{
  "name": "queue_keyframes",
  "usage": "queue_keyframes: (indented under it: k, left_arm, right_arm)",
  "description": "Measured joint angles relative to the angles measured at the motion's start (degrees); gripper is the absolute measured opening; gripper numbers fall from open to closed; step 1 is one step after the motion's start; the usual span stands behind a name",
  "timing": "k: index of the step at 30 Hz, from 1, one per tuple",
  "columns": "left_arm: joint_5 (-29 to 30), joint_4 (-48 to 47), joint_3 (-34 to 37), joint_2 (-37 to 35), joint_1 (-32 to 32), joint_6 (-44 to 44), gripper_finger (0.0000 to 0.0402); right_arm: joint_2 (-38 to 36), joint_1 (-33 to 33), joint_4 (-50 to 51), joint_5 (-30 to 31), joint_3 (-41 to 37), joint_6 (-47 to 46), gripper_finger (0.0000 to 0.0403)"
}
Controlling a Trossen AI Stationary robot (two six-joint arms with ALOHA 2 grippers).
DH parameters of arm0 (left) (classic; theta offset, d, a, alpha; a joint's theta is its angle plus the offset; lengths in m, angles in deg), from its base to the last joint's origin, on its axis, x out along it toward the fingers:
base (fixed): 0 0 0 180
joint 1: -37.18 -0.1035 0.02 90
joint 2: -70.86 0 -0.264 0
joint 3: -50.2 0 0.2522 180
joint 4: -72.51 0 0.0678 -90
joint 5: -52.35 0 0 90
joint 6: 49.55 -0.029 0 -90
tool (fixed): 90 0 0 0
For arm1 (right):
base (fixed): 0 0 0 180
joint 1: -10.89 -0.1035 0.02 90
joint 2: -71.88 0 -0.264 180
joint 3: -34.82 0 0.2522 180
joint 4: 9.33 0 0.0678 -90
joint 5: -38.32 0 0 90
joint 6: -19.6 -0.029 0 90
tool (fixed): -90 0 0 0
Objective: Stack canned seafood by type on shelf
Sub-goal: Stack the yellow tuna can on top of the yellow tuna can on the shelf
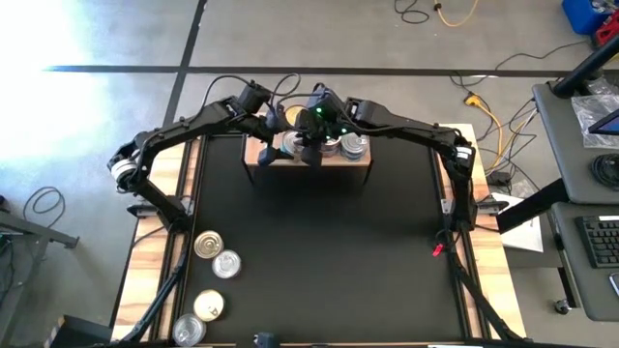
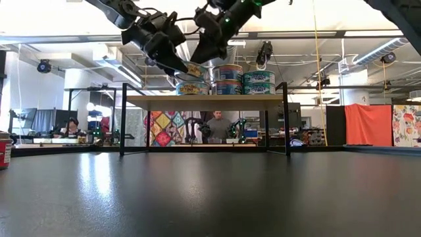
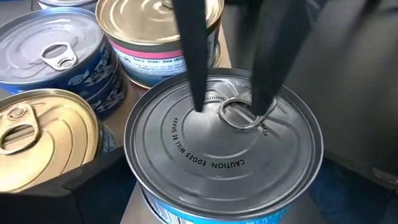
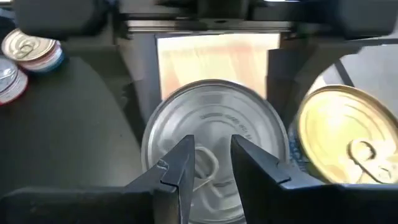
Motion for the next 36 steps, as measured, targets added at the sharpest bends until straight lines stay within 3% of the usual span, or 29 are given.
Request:
queue_keyframes:
  k: [20,36]
  left_arm:
    - [1.3,1.4,0.0,3.2,0.5,-0.4,0.0400]
    - [7.1,-2.4,0.1,-0.7,0.3,0.0,0.0400]
  right_arm:
    - [1.2,-0.2,-2.9,-1.2,-6.1,-1.5,0.0084]
    - [1.4,0.0,-4.5,-1.2,-7.6,-0.8,0.0082]
